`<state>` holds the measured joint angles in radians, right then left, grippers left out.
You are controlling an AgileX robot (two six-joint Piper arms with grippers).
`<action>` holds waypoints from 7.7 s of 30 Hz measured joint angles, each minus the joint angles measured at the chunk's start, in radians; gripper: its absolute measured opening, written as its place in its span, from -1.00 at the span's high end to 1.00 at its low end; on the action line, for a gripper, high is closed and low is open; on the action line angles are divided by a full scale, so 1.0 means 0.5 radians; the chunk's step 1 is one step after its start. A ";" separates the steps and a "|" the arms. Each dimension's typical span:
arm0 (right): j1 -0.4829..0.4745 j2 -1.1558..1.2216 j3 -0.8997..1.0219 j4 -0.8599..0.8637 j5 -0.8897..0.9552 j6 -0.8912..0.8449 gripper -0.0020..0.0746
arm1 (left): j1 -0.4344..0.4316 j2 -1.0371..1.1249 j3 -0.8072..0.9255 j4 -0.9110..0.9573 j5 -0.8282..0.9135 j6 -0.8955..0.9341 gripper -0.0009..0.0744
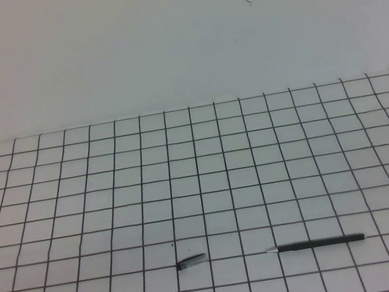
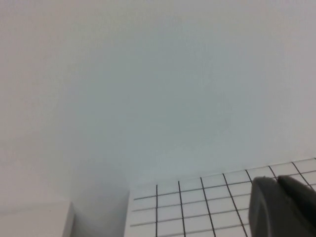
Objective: Cap the pen
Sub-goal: Put the cap on the pen
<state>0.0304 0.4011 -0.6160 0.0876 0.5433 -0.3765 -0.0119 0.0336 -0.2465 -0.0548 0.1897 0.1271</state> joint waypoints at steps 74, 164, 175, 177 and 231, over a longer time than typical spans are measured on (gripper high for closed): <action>0.836 3.070 -1.093 -0.030 0.546 -1.214 0.54 | -0.004 0.803 -0.202 -1.081 0.752 0.643 0.98; 0.756 2.154 -1.646 -0.414 1.354 -0.103 0.79 | -1.142 3.853 -2.123 0.160 1.347 1.091 0.14; 0.756 2.154 -1.646 -0.373 1.354 -0.056 0.79 | -1.142 3.857 -2.124 -0.032 1.230 1.154 0.15; 0.756 2.154 -1.646 -0.369 1.354 -0.048 0.79 | -1.142 3.857 -2.124 -0.032 1.233 1.154 0.15; 0.756 1.537 -1.055 0.766 1.354 -0.138 0.79 | -1.142 2.711 -1.871 -0.103 0.742 1.022 0.97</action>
<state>0.4086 1.1693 -1.1433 0.4709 1.2205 -0.4456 -0.5830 1.3891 -1.1818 -0.1061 0.5608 0.6382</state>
